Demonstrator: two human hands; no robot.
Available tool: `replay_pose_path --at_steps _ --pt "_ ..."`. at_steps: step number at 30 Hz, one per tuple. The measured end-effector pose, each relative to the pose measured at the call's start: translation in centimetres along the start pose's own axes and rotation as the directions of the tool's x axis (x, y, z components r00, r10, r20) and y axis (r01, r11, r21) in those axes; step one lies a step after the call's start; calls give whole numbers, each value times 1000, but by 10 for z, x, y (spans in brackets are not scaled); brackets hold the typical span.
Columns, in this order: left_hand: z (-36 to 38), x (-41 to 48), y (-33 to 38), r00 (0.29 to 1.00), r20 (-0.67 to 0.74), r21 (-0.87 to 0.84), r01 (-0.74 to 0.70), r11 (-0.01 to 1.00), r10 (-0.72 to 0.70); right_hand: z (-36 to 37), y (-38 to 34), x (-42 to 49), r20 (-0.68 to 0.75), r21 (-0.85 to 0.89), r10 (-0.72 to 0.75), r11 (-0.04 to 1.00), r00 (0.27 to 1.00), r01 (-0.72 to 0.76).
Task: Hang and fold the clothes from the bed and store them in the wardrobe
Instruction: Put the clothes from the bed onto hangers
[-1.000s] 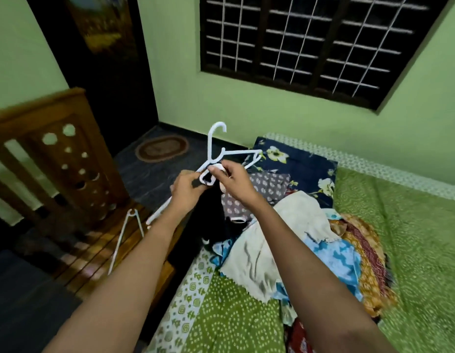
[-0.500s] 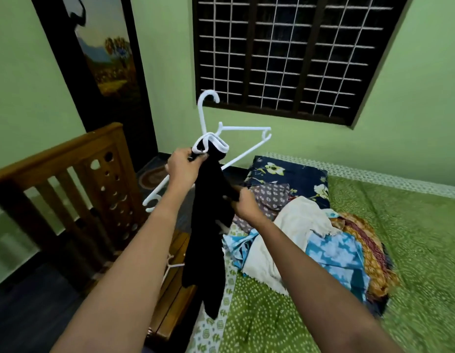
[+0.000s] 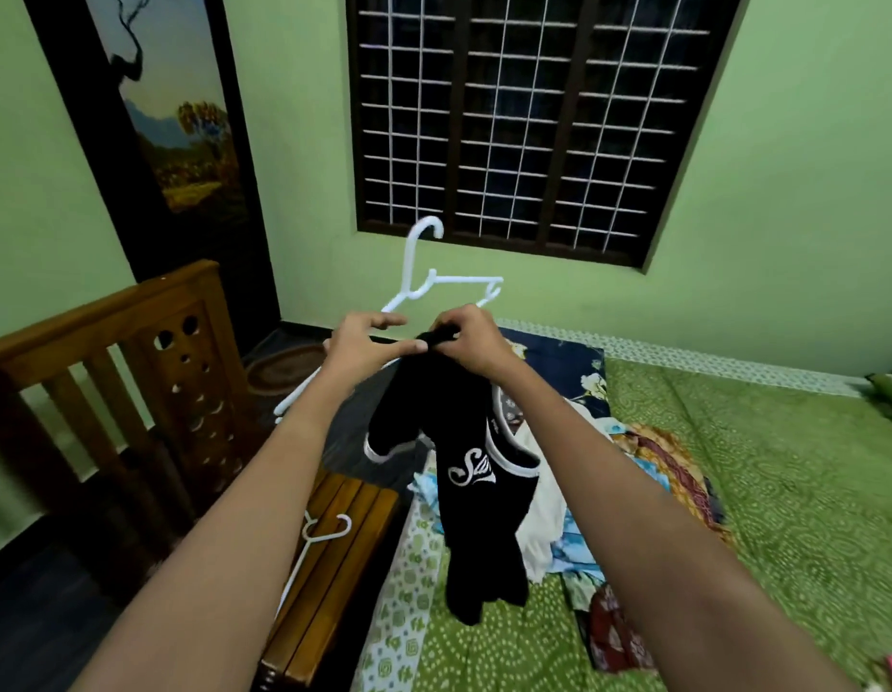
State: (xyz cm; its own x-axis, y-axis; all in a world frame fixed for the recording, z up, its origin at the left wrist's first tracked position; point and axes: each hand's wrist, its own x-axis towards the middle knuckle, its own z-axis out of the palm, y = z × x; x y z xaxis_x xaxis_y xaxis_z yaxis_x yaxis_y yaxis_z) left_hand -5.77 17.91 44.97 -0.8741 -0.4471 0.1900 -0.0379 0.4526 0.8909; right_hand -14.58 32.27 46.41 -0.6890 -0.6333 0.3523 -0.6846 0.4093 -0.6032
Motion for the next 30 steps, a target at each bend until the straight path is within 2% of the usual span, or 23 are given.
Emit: replay_pose_path --at_steps 2,6,10,12,15,17,18,20,22,23,26,28,30 --pt "18 15 -13 992 107 -65 -55 996 61 0 5 1 -35 61 12 998 999 -10" --pt "37 17 6 989 128 -101 -68 993 80 -17 25 1 9 163 33 986 999 -34" --pt "50 25 31 992 -20 -33 -128 991 127 -40 53 -16 34 480 139 867 990 -138" --pt "57 30 39 988 -64 -72 -142 987 137 -47 69 -27 120 465 135 868 984 -175" --pt "60 34 48 986 -109 -178 -144 973 126 -46 98 -42 334 199 243 926 911 -320" --pt "59 37 52 984 -128 -210 -152 966 127 -42 116 -47 321 209 351 880 880 -427" --pt "58 40 49 982 -138 -206 -157 966 130 -41 121 -47 241 284 384 850 891 -443" --pt "55 44 42 980 -157 -133 -140 981 119 -48 115 -40 13 384 385 850 923 -360" --pt "55 43 35 987 -126 -111 -116 987 102 -57 100 -26 -141 337 289 913 947 -229" --pt "56 43 33 990 -96 -114 -113 987 103 -62 90 -19 -167 271 208 949 964 -158" --pt "69 36 35 988 -20 -28 -156 987 156 -65 64 0 -108 71 7 997 994 1" --pt "79 34 34 983 13 7 -184 983 184 -60 55 6 -6 43 -24 999 1000 25" --pt "86 35 29 980 24 31 -201 979 200 -55 59 7 -5 95 -33 995 999 34"
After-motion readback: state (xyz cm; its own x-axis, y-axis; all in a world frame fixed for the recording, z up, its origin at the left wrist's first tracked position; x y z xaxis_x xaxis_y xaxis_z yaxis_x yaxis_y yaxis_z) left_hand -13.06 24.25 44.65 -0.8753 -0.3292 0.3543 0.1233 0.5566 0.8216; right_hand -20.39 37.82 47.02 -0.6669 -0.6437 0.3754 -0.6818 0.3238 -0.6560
